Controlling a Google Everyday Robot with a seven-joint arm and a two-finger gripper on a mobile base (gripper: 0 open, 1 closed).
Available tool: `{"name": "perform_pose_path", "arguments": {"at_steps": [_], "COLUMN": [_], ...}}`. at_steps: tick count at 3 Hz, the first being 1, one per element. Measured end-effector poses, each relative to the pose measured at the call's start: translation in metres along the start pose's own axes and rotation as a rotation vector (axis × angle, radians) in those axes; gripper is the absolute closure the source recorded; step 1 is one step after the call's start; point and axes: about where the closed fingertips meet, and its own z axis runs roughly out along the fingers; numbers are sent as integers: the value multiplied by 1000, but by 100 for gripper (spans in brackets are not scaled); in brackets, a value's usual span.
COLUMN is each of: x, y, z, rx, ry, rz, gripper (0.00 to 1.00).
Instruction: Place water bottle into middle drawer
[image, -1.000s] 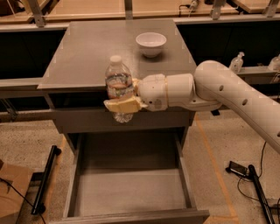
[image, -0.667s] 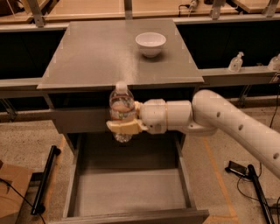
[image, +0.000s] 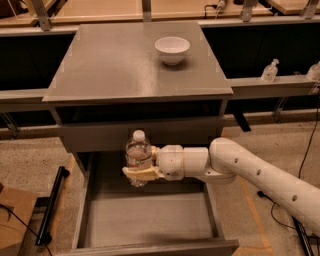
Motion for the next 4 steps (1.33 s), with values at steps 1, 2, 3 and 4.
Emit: {"name": "perform_pose_path", "arguments": {"at_steps": [1, 2, 3, 4], "x": [37, 108, 175, 238], "y": [7, 25, 43, 56], "z": [7, 15, 25, 39], "rx": [-7, 12, 25, 47], "ry": [-15, -44, -24, -8], "rz": [49, 131, 199, 260], "gripper": [100, 100, 100, 100]}}
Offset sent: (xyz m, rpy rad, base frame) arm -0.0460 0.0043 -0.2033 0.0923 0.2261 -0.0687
